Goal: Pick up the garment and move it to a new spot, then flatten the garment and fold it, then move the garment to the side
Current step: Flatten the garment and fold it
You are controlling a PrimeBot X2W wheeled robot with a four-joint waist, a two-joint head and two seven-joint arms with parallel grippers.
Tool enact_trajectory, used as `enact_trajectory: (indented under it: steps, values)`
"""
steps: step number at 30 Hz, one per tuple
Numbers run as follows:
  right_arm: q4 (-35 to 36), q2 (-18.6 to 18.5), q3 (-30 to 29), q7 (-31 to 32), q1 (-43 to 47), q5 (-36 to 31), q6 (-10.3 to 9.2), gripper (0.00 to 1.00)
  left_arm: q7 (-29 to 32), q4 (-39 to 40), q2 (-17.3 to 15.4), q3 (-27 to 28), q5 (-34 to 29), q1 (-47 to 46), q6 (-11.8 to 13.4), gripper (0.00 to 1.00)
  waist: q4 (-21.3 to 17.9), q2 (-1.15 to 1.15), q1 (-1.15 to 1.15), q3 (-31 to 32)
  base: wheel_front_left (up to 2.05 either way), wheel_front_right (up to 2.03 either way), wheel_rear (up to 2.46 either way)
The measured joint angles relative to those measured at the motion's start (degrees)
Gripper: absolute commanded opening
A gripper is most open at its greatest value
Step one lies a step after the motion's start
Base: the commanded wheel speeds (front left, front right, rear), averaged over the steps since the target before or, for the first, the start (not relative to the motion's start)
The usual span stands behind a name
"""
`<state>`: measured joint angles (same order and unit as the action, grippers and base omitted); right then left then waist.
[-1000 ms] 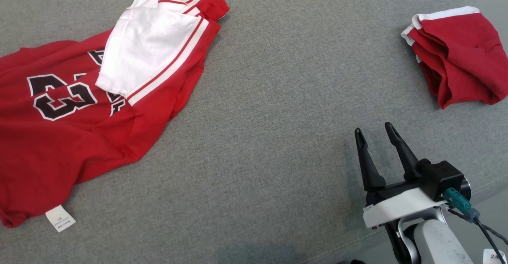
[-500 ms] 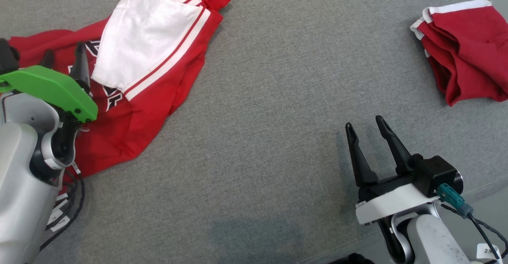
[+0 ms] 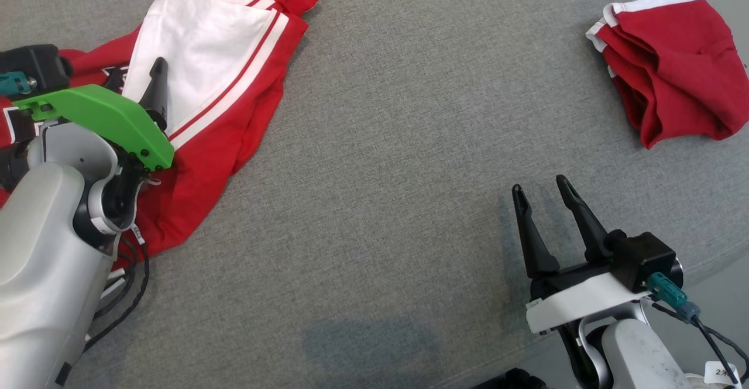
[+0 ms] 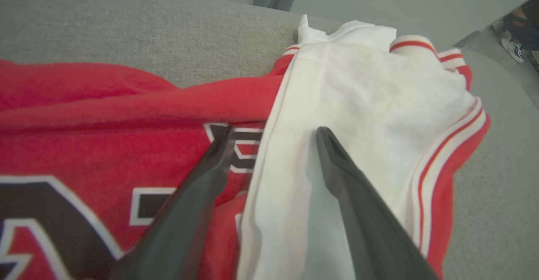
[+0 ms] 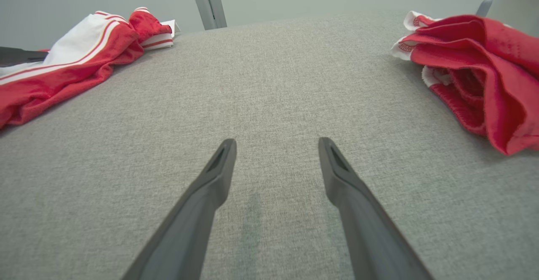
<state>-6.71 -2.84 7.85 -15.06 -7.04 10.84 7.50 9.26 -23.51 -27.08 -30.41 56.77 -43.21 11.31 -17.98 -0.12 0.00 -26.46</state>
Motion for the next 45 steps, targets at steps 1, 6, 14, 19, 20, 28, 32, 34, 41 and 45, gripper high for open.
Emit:
enact_trajectory:
  steps: [1, 6, 14, 19, 20, 28, 32, 34, 41, 45]
  values:
    - [-0.02, 0.00, 0.05, 0.00, -0.01, 0.00, 0.00, 1.00, 0.03, -0.14, 0.12, -0.32, -0.11, -0.07, -0.23, 1.00, 0.07, 0.00, 0.00, 0.07, 0.00, 0.00, 0.00]
    - [-0.13, 0.00, 0.12, 0.00, -0.22, -0.07, 0.00, 1.00, 0.34, -1.74, 0.97, -1.12, -0.25, -0.52, -0.70, 0.95, 0.36, 0.00, 0.00, 0.34, 0.00, 0.00, 0.00]
    - [-0.45, 0.00, 0.32, 0.00, -0.18, -0.45, 0.00, 1.00, -1.80, -2.43, 1.03, -2.68, -2.74, -1.51, -1.97, 0.00, 0.24, 0.00, 0.00, 1.16, 0.00, 0.00, 0.00]
    - [-0.78, 0.00, 0.29, 0.00, 0.41, -0.45, 0.00, 1.00, -2.33, 1.58, 1.12, -5.33, -5.52, -2.07, -1.98, 0.00, 0.31, 0.00, 0.00, 2.17, 0.00, 0.00, 0.00]
    - [-0.87, 0.00, 0.31, 0.00, 0.51, -0.45, 0.00, 1.00, -2.30, 2.83, 1.12, -6.38, -6.86, -2.08, -1.92, 0.00, 0.34, 0.00, 0.00, 2.39, 0.00, 0.00, 0.00]
    - [-1.22, 0.00, 0.54, 0.00, 0.62, -0.54, 0.00, 1.00, 0.47, 15.16, 5.59, -17.56, -12.57, 0.70, -2.32, 0.00, 0.15, 0.00, 0.00, 3.94, 0.00, 0.00, 0.00]
    - [-1.11, 0.00, 0.57, 0.00, 0.32, -0.04, 0.00, 1.00, 1.92, 16.19, 8.29, -22.13, -14.33, 2.61, -2.45, 0.00, -0.87, 0.00, 0.00, 4.17, 0.00, 0.00, 0.00]
    - [-1.04, 0.00, 0.76, 0.00, -0.13, 0.29, 0.00, 1.00, 1.93, 15.63, 9.39, -23.66, -14.79, 3.24, -2.35, 0.00, -1.68, 0.00, 0.00, 4.14, 0.00, 0.00, 0.00]
    - [-1.07, -0.02, 0.10, 0.00, -0.24, 1.92, 0.00, 1.00, 1.42, 11.00, 14.18, -28.37, -17.01, 3.84, -3.30, 0.00, -4.96, 0.00, 0.00, 3.60, 0.00, 0.00, 0.00]
    - [-1.04, -0.01, -0.45, 0.00, -0.14, 2.33, 0.00, 1.00, 1.25, 8.77, 16.42, -29.84, -17.17, 3.81, -4.19, 0.00, -6.18, 0.00, 0.00, 3.21, 0.00, 0.00, 0.00]
